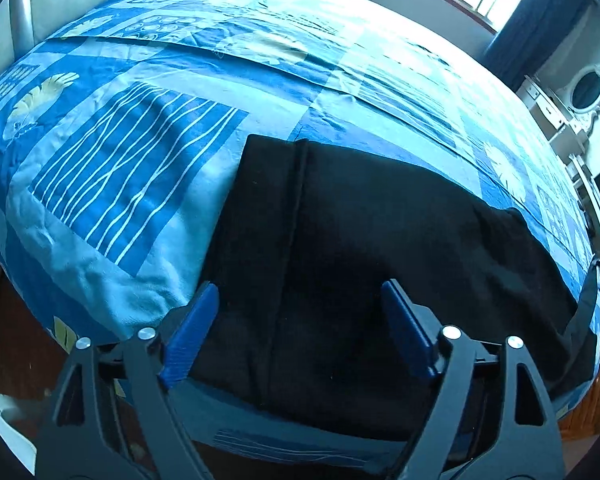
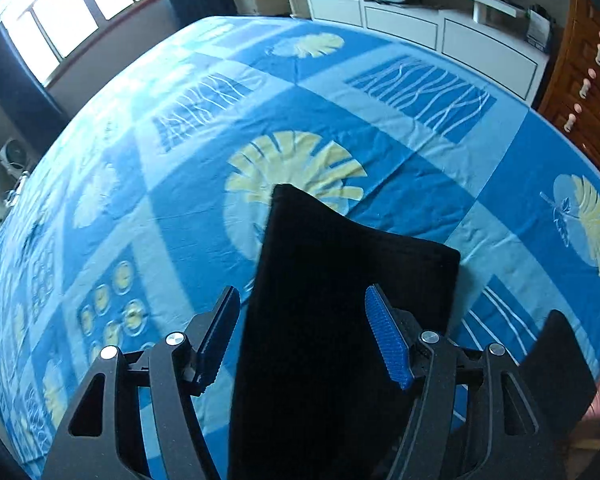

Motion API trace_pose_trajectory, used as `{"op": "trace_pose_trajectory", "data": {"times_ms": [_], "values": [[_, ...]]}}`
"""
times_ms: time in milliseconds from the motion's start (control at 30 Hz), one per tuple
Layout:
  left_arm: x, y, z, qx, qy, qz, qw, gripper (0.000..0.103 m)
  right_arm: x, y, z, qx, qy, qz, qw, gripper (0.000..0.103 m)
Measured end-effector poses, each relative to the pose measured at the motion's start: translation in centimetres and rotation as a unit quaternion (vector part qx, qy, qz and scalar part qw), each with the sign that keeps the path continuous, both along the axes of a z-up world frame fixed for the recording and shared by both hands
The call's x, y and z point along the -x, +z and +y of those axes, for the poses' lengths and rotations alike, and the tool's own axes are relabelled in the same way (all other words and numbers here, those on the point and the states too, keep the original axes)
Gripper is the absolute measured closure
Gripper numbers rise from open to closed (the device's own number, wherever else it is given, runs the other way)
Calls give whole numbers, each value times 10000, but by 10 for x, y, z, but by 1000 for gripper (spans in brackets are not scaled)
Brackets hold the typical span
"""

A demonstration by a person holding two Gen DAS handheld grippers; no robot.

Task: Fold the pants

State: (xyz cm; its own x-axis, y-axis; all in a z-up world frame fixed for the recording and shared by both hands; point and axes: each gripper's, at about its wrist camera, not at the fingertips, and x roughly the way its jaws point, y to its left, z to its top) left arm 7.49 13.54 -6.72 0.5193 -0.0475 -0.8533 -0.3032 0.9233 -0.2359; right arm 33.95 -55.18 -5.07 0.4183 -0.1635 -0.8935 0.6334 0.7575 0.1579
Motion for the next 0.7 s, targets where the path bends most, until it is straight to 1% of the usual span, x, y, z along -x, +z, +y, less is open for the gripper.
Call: {"op": "trace_pose_trajectory", "data": {"times_ms": [33, 67, 100, 133, 200, 300, 333, 400, 433, 500, 567, 633, 700], "values": [[0, -1, 0, -7, 22, 16, 10000, 16, 2, -4, -2, -94, 47, -14, 9999, 59], [0, -2, 1, 0, 43, 32, 10000, 16, 5, -7, -4, -214, 97, -75, 9997, 77], [0, -4, 2, 11, 73, 48, 10000, 15, 15, -5, -8, -416, 128, -272, 9987, 92], [0, -5, 2, 23, 94, 61, 9999, 15, 22, -3, -13, -527, 123, -439, 9976, 94], [1, -7, 3, 51, 131, 72, 9999, 14, 46, 10, -19, -625, 142, -824, 9945, 94], [2, -7, 0, -20, 143, 85, 9999, 14, 99, 33, -32, -733, 140, -1424, 9870, 95], [2, -6, -1, -57, 144, 94, 9998, 13, 128, 41, -41, -799, 68, -1673, 9826, 96], [3, -6, -3, -103, 147, 96, 9998, 13, 163, 46, -51, -891, -42, -1922, 9773, 96], [3, -6, -3, -120, 144, 100, 9998, 13, 187, 46, -58, -949, -173, -2062, 9737, 96], [4, -6, -4, -129, 149, 108, 9997, 13, 222, 40, -68, -1080, -350, -2209, 9687, 96], [4, -6, -4, -110, 160, 120, 9997, 13, 259, 24, -75, -1246, -598, -2251, 9645, 96], [5, -6, -4, -119, 164, 135, 9997, 13, 280, 5, -81, -1375, -802, -2219, 9620, 96], [6, -6, -5, -156, 148, 144, 9997, 13, 292, -13, -84, -1558, -921, -2124, 9603, 96]]}}
